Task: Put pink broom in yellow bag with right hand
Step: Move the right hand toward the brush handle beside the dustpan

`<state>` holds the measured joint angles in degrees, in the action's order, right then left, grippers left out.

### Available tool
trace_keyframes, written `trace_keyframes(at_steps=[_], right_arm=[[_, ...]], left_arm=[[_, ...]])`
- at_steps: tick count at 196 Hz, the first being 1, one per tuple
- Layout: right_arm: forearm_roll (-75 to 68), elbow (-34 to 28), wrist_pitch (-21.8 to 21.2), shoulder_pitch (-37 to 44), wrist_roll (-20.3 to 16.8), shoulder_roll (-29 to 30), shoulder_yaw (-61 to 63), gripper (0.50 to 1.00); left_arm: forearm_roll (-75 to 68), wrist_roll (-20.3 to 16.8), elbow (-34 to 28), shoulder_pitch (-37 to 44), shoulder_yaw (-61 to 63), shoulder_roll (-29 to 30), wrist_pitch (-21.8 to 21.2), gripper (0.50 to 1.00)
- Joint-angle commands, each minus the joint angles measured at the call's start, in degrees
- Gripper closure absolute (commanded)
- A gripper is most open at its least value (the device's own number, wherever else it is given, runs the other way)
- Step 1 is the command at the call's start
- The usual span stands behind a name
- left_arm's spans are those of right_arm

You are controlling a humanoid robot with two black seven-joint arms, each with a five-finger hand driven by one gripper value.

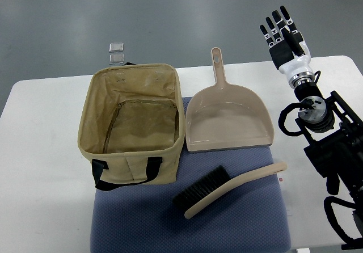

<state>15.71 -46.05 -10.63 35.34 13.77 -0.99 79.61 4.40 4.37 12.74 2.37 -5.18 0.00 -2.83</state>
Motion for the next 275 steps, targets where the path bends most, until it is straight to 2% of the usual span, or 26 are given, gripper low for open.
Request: trace_keyframes(at_steps=[1,63,92,115,144,166,184,216,231,256,275], right_arm=[[0.0,0.0,0.0,0.0,-0.1,0.0,-0.1,0.570],[0.0,-0.4,0.4,0.2,0.3,0.0,0.1,0.570],[0.4,-0.5,1.0,3.1,-0.1,-1.1,-0.6,0.570],[3.4,-0.7,5.4,5.4,-1.5,-2.4,-2.7,0.570],[10.9,-4.2,5.5,7.0,-7.6,-9.6,-11.5,0.570],[15.7,-9.0,1.9,9.4,-11.5,-17.9,-20.7,0.572],[22.9,-12.9,-1.1,10.8,-12.3,-25.7,-29.1,0.570],[36.2,-24.4,-6.2,18.1,-14.8,-41.8,-44.2,0.572],[39.0,-31.5,-11.2,22.9,-14.9,-49.3,-50.0,0.572],[39.0,-38.9,-14.2,26.0,-15.3,-55.6,-52.6,0.572],[39.1,-42.1,-16.4,25.6,-17.8,-57.5,-53.1,0.570]], left_arm=[[0.1,0.0,0.0,0.0,0.0,0.0,0.1,0.500],[-0.1,-0.9,0.3,0.0,-1.4,0.0,0.0,0.500],[-0.1,-0.9,1.9,0.0,-1.4,0.0,0.0,0.500],[-0.1,-0.9,3.2,0.0,-1.4,0.0,0.0,0.500],[-0.1,-1.0,3.2,0.0,-1.4,0.0,0.0,0.500],[-0.1,-1.0,3.2,0.0,-1.4,0.0,0.0,0.500],[-0.2,-1.0,3.2,0.0,-1.2,0.0,0.1,0.500],[-0.3,-1.0,4.0,0.0,-1.2,0.0,0.1,0.500],[-0.4,-0.9,4.1,0.0,-1.1,0.0,0.1,0.500],[-0.4,-0.9,5.2,0.0,-1.1,0.0,0.1,0.500],[-0.4,-0.9,6.0,0.0,-1.2,0.0,0.1,0.500]])
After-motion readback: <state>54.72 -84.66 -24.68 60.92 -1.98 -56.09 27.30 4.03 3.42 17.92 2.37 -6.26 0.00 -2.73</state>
